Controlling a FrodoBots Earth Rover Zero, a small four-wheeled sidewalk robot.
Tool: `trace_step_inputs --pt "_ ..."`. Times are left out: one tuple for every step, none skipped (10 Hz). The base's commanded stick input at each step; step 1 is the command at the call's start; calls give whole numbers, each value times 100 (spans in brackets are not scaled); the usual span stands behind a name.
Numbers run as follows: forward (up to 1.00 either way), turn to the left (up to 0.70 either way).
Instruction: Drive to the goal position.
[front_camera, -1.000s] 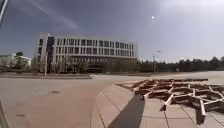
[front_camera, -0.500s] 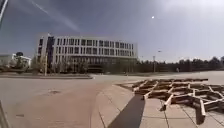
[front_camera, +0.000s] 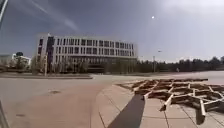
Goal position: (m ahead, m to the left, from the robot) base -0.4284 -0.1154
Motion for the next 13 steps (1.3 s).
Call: trace_step_inputs --pt "5 0" --pt "5 0" --pt "5 0" --pt "5 0" --pt "5 0" --pt "5 0" --pt "5 0" --pt "5 0" --pt "5 0" --pt "4 0" --pt "4 0" --pt "4 0" --pt "4 0"
